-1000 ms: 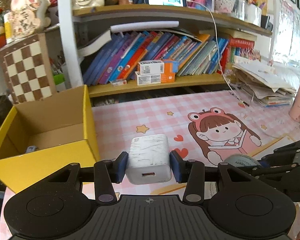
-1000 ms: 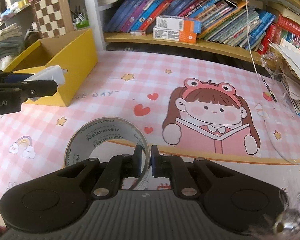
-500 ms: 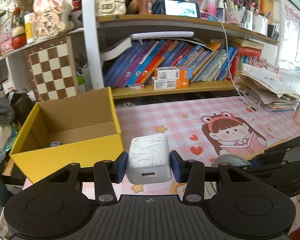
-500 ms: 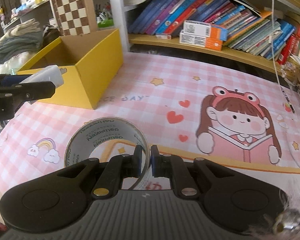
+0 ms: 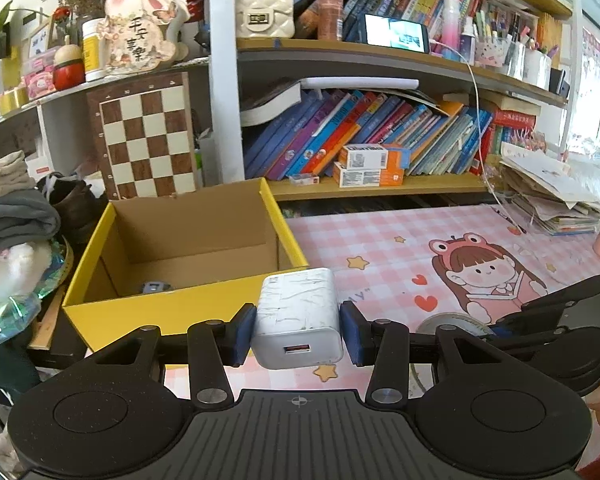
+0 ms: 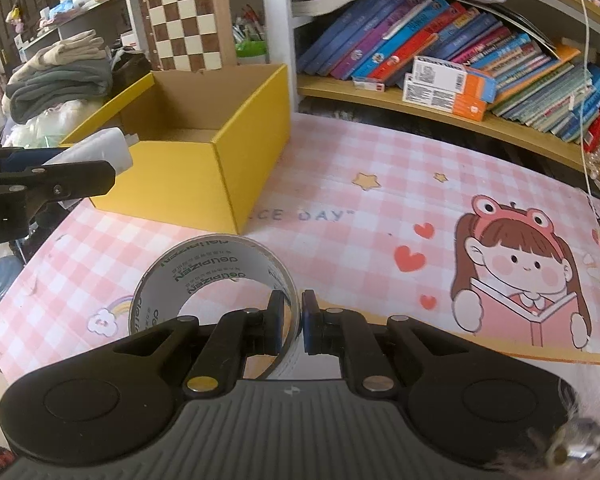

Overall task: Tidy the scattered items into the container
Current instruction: 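Carry the charger with the left gripper and tape roll with the right toward the yellow box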

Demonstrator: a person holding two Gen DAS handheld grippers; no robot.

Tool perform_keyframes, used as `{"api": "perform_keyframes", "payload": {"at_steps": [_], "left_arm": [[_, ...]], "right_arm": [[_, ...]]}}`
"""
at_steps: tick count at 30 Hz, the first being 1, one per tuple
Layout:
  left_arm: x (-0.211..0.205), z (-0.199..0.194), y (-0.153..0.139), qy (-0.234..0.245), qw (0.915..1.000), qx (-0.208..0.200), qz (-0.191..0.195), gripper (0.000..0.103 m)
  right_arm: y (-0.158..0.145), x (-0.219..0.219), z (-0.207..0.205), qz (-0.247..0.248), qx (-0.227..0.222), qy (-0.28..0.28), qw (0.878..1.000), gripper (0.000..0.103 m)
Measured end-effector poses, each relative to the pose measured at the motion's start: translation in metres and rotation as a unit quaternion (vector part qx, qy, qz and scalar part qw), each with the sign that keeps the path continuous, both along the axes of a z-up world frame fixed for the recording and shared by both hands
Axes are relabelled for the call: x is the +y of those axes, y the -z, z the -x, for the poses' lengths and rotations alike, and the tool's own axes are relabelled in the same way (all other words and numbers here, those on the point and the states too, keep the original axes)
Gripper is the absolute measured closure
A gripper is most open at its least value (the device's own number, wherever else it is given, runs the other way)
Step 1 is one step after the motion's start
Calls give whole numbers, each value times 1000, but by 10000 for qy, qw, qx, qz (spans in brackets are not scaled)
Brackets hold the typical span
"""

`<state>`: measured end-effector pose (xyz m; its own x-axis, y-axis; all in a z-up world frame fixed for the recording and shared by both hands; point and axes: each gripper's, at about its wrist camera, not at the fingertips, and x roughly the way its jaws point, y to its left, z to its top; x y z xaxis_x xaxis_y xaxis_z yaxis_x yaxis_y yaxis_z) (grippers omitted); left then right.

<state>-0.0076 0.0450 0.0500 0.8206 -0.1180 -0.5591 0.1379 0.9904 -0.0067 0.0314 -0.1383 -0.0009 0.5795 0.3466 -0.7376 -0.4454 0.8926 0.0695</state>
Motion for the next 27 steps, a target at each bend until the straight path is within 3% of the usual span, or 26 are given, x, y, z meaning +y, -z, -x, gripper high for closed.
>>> {"api": "perform_keyframes", "payload": {"at_steps": [27], "left_arm": [[90,-36,-28,73,9983,-550,152,60]], "right_arm": [[-42,101,-45,17,-411,-199,9990,94]]}}
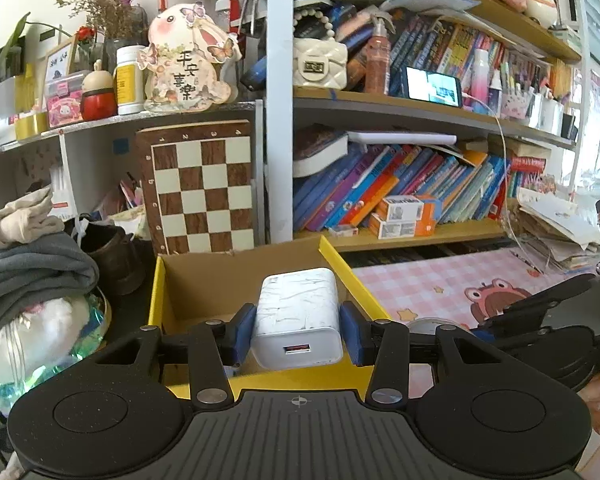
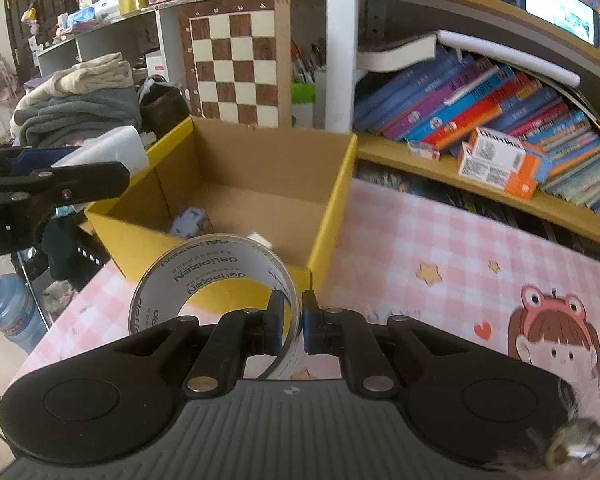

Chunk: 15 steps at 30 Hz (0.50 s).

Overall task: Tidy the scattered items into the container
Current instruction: 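Carry the charger with the left gripper and tape roll with the right toward the yellow box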

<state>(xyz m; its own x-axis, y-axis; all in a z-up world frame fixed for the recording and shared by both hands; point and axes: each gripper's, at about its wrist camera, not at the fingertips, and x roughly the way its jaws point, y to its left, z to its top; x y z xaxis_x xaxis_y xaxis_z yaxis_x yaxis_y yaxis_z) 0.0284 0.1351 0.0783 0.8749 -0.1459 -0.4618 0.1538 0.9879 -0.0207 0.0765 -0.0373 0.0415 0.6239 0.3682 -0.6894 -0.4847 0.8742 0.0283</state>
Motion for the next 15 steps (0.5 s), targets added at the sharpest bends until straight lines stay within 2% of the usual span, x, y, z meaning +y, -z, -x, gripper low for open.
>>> {"api": "perform_keyframes", "payload": {"at_steps": [5,15], "left_arm": [[11,-25,2,-35,10000,37,9,60],[29,-97,26,-188,9988,450,-48,60]], "right_arm": [[-5,14,-17,30,-85,-53,9999,94],[-5,37,-59,191,-154,-152,9996,94]]}}
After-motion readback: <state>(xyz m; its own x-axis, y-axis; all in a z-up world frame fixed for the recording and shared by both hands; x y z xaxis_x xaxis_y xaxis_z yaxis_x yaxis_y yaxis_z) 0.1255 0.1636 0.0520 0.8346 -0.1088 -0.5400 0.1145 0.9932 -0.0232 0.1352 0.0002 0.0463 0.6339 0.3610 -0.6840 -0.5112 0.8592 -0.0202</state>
